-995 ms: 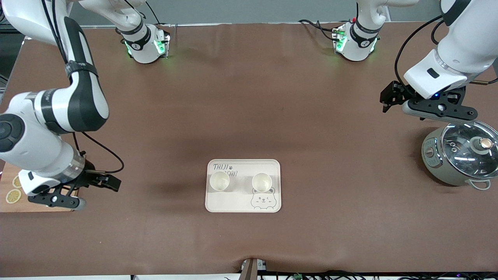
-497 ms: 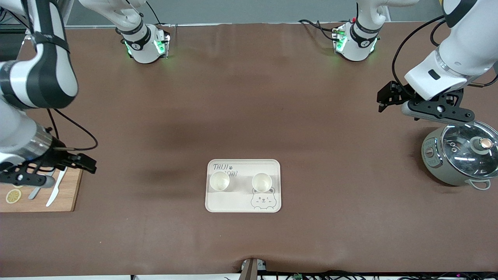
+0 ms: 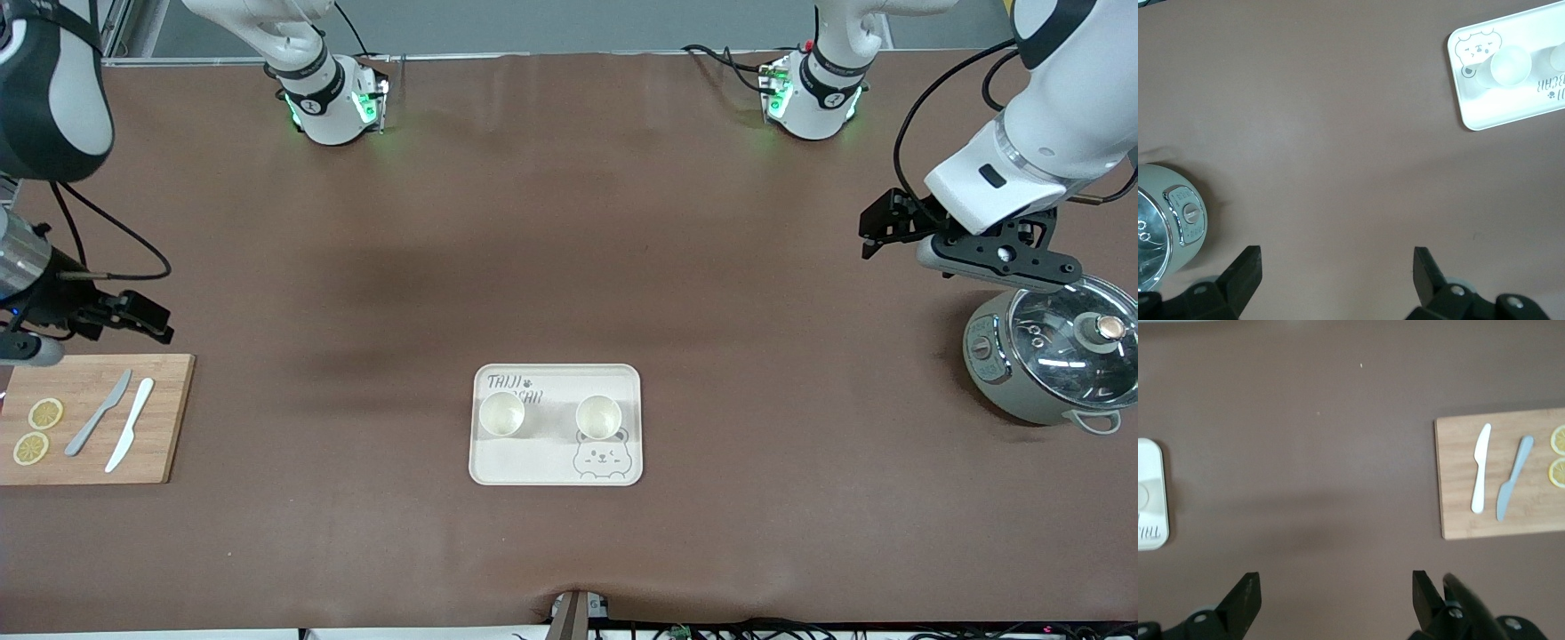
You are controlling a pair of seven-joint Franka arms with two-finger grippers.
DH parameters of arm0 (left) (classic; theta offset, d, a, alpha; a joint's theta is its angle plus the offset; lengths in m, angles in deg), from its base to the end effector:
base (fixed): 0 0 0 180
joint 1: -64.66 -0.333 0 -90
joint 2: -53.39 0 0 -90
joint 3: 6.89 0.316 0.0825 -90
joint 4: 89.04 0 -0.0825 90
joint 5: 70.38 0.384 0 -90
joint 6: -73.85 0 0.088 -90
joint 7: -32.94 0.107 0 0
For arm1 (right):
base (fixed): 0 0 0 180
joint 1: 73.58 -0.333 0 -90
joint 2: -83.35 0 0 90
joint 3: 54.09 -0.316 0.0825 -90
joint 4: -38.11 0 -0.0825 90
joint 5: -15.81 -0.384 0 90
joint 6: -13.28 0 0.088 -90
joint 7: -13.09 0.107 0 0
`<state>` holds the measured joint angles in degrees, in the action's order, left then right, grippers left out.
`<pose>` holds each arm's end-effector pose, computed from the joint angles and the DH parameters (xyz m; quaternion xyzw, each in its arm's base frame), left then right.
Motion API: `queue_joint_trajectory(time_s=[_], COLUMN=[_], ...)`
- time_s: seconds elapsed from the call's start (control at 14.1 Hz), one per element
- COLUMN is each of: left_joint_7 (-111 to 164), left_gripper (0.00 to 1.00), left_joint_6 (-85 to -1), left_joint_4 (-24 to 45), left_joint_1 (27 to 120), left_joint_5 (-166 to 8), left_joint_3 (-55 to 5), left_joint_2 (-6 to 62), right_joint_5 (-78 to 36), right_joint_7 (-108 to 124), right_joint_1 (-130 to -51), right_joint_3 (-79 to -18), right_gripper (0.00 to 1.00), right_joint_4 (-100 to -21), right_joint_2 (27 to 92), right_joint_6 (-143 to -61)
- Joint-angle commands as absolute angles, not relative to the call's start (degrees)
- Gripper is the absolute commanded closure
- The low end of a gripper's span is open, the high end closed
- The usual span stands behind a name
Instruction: Place white IKEA cup upright on tray with both arms
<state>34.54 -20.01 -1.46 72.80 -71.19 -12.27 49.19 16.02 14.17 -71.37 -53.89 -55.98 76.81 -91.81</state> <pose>0.5675 -0.1358 0.6091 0.9912 -0.1310 0.0171 0.0123 0.6061 -0.0257 0.5480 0.9988 -0.0300 0.0389 0.0024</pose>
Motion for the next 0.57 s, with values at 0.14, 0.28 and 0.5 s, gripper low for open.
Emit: queue_joint_trajectory(time_s=[0.14,0.28,0.5], left_joint_7=[33.82,33.74,33.74], left_gripper=[0.0,0.0,0.0], left_joint_6=[-19.76,-19.76,-19.76], left_joint_4=[-2.73,-2.73,-2.73], left_joint_1=[72.48,72.75,72.83], left_joint_5=[-72.22,-72.31,-72.31], left_joint_3=[-12.43,-12.43,-12.43], left_joint_2=[48.73,48.65,48.65], right_joint_5=[15.62,15.28,15.01], right_joint_7=[11.25,11.95,11.95], right_joint_1=[-68.75,-69.1,-69.19], right_joint_3=[-54.71,-54.88,-55.06], right_gripper=[0.0,0.0,0.0], right_joint_4=[-51.3,-47.34,-45.74], right_joint_2=[78.69,78.34,78.16], right_joint_6=[-85.09,-79.47,-78.92])
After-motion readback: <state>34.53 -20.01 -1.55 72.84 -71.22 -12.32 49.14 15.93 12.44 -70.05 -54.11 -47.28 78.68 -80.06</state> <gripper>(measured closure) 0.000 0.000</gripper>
